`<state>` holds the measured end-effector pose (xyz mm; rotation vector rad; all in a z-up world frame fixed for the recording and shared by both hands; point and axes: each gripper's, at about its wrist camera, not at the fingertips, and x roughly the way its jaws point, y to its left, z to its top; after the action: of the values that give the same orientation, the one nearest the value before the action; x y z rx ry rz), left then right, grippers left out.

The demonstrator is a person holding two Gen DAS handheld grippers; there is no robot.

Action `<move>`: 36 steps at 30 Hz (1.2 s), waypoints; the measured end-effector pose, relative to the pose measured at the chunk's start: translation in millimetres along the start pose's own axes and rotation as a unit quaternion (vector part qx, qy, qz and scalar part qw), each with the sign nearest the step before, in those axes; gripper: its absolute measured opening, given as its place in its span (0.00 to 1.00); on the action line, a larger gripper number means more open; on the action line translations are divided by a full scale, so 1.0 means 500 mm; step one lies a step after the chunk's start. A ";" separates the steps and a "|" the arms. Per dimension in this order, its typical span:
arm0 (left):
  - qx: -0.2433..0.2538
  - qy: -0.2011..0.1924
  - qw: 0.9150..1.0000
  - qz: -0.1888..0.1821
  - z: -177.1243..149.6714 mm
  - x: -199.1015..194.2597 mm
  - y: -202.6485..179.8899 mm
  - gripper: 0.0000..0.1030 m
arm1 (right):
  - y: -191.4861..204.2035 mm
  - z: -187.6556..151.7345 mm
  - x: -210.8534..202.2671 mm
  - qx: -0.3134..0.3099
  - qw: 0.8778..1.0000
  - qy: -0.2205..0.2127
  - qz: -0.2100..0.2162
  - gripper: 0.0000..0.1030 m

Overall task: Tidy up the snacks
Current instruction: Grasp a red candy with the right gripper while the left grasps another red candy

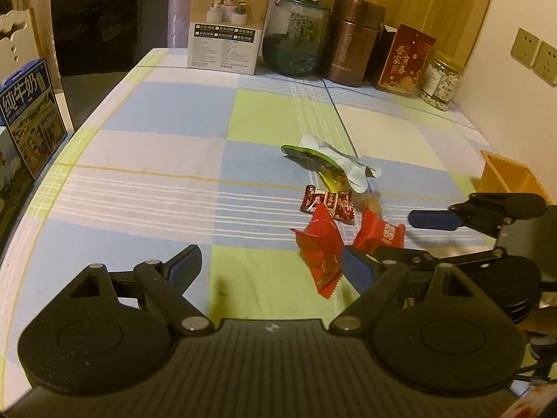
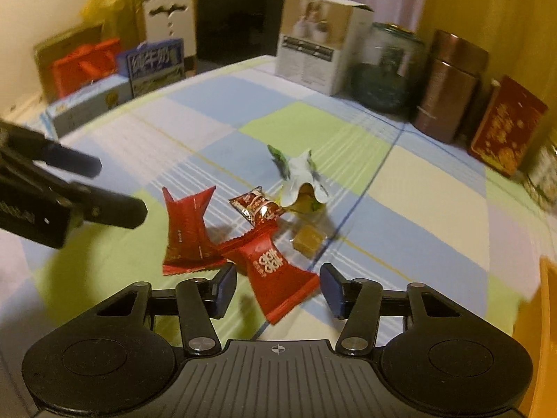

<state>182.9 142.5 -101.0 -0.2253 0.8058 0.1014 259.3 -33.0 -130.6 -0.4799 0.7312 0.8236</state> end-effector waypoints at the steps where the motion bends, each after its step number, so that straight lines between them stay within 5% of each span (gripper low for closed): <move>1: -0.002 0.000 1.000 -0.002 0.000 0.001 0.003 0.83 | 0.002 0.001 0.007 -0.010 1.000 0.001 0.000 0.49; 12: -0.004 -0.001 1.000 -0.008 -0.004 0.009 0.001 0.83 | 0.019 0.002 0.043 -0.053 0.998 0.023 0.006 0.28; 23: 0.011 -0.004 1.000 -0.024 -0.017 0.029 -0.044 0.81 | -0.042 -0.018 -0.049 0.133 0.991 0.005 -0.018 0.26; 31: -0.001 -0.008 1.000 -0.024 -0.018 0.069 -0.070 0.61 | -0.069 -0.045 -0.097 0.206 0.978 0.000 -0.031 0.26; 36: -0.013 -0.004 1.000 -0.020 -0.016 0.089 -0.073 0.38 | -0.071 -0.056 -0.101 0.229 0.973 -0.003 -0.035 0.26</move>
<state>214.5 105.1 -132.8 -0.2653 0.7912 0.0742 253.2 -96.4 -107.7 -0.0863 0.8649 0.5650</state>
